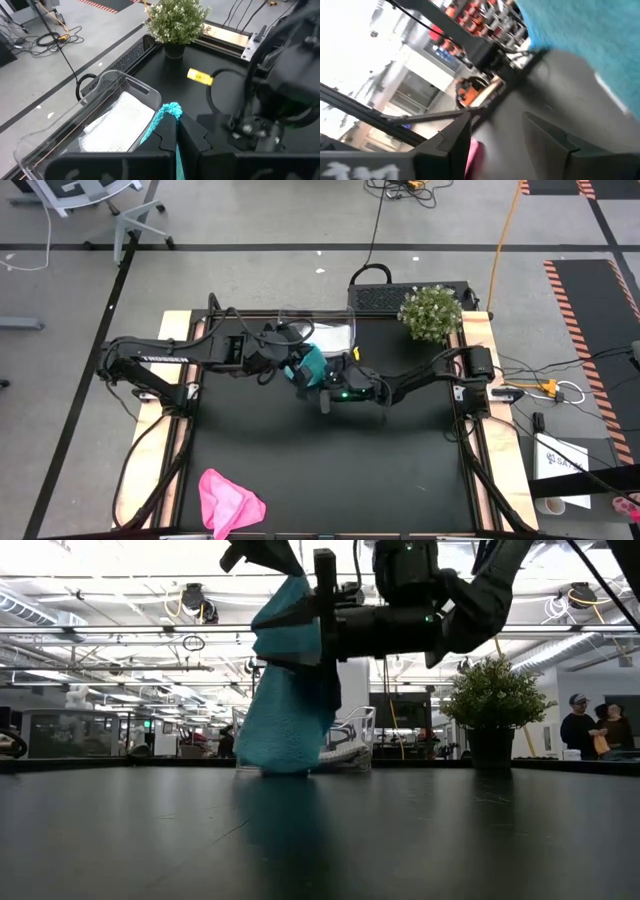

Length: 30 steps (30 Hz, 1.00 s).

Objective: Fold microfiber towels
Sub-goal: Fold the blue microfiber towel

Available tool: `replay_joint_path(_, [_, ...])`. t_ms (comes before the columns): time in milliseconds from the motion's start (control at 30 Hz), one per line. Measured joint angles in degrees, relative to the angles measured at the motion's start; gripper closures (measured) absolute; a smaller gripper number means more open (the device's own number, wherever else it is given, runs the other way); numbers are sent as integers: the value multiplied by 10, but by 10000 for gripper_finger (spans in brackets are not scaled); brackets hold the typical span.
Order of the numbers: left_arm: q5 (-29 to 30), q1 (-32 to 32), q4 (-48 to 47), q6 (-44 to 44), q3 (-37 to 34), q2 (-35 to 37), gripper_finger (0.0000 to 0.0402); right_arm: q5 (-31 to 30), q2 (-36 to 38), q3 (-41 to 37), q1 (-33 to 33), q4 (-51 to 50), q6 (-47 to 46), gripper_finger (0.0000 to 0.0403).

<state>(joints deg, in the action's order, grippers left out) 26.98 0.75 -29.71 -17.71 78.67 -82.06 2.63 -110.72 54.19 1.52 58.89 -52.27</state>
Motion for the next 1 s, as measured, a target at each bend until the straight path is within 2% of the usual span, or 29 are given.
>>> replay_joint_path(167, [-10,1,-4,0,0,-1,399,-1,1,0,0,11,-4,236])
replay_joint_path(333, [-22,-2,-27,-7,0,-1,398,72,38,0,7,27,-13,236])
replay_joint_path(500, [-70,0,-42,-4,0,-1,398,143,100,0,7,-1,1,236])
replay_joint_path(567, [-75,0,-49,-4,0,-1,399,161,138,0,7,-52,25,236])
replay_joint_path(667, [-77,0,-48,-4,0,-1,398,167,195,1,6,-192,84,236])
replay_joint_path(767, [-88,0,-47,-5,0,-1,399,125,255,1,6,-363,146,236])
replay_joint_path(867, [-96,0,-46,-13,0,-1,397,48,303,1,7,-494,202,236])
replay_joint_path(1000, [-120,0,-35,-21,0,-1,399,-56,335,0,8,-528,293,236])
